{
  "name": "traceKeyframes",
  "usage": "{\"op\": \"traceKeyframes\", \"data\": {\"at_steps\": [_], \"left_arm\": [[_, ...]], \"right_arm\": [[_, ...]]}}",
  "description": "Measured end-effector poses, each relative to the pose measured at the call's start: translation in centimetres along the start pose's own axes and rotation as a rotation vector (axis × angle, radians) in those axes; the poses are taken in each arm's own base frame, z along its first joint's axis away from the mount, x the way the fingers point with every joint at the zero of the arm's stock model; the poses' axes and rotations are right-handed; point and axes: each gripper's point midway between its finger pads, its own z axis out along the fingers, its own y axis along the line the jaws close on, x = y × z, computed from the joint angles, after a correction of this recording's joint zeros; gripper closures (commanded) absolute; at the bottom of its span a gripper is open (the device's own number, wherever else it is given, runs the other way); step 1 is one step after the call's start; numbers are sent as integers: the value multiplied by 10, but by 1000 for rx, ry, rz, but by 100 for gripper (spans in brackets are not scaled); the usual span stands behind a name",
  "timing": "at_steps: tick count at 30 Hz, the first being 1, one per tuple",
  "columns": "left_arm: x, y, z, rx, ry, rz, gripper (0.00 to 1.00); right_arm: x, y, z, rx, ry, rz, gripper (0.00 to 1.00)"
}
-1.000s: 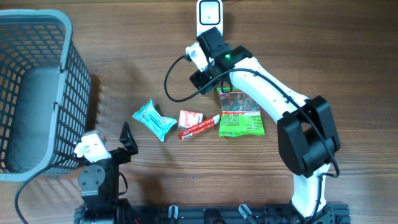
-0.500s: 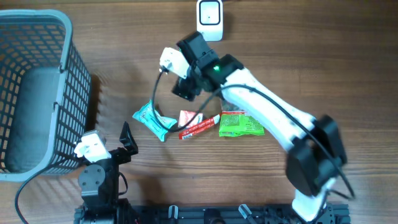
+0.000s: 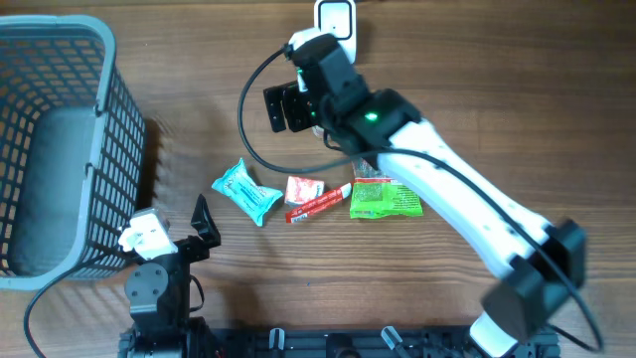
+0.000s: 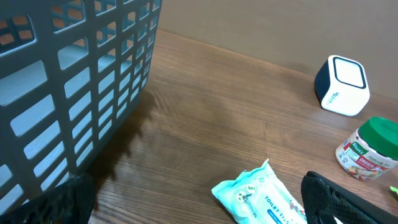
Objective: Scan the item barcode
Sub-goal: 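Lift the jar with the right gripper toward the scanner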
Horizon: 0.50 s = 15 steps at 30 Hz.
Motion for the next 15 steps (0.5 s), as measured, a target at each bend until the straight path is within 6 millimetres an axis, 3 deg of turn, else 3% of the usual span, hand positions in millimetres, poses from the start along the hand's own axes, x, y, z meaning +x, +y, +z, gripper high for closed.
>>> {"op": "traceKeyframes", "data": {"at_steps": [3,5,10,15], "left_arm": [[0,0,0,0,0,0,0],[0,0,0,0,0,0,0],[0,0,0,0,0,0,0],[0,0,0,0,0,0,0]], "right_arm": [[31,-19,46,63,99,-78,0],[46,-37,65,108,148,-109,0],[40,-72,70,165,138,-94,0],[45,-80,76,104,168,-52,0]]}}
